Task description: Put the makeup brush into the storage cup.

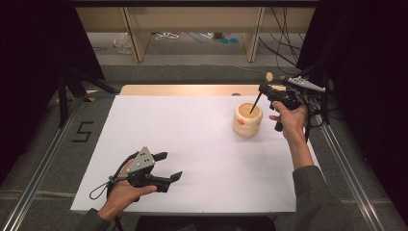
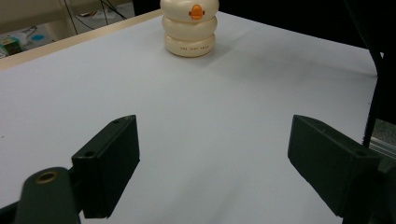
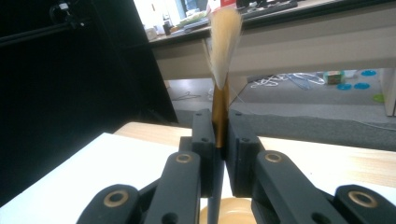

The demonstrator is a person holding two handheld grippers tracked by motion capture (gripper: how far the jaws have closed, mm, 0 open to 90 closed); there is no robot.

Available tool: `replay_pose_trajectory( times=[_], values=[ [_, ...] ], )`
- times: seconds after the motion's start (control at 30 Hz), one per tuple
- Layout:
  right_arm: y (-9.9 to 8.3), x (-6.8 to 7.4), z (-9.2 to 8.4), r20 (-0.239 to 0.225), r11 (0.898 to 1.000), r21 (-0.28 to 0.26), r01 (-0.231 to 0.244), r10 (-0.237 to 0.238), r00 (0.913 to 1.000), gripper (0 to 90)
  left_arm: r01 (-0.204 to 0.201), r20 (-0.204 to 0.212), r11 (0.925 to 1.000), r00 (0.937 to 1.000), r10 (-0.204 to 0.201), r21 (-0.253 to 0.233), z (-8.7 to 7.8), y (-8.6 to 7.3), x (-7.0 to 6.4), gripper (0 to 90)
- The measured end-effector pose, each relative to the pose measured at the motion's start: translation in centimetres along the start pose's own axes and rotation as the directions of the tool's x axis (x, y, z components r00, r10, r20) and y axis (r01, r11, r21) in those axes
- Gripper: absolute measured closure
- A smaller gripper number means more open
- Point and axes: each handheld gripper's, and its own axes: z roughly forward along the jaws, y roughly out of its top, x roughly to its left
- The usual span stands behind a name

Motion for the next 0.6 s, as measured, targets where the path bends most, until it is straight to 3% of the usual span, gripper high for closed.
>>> replay_pose_trajectory(
  times=[0.37,0.6],
  values=[
    [-0.4,-0.33,0.6,0.025,1.0,0.013,0.004,-0.004,0.9997,83.5,0.001,0.001,1.0,1.0,-0.001,0.0,-0.02,0.02,0.0,16.5],
    [-0.71,-0.26,1.07,0.015,1.0,0.015,0.006,-0.006,0.9999,83.5,0.0,0.001,1.0,1.0,0.0,0.0,-0.04,0.02,0.01,16.6]
  ],
)
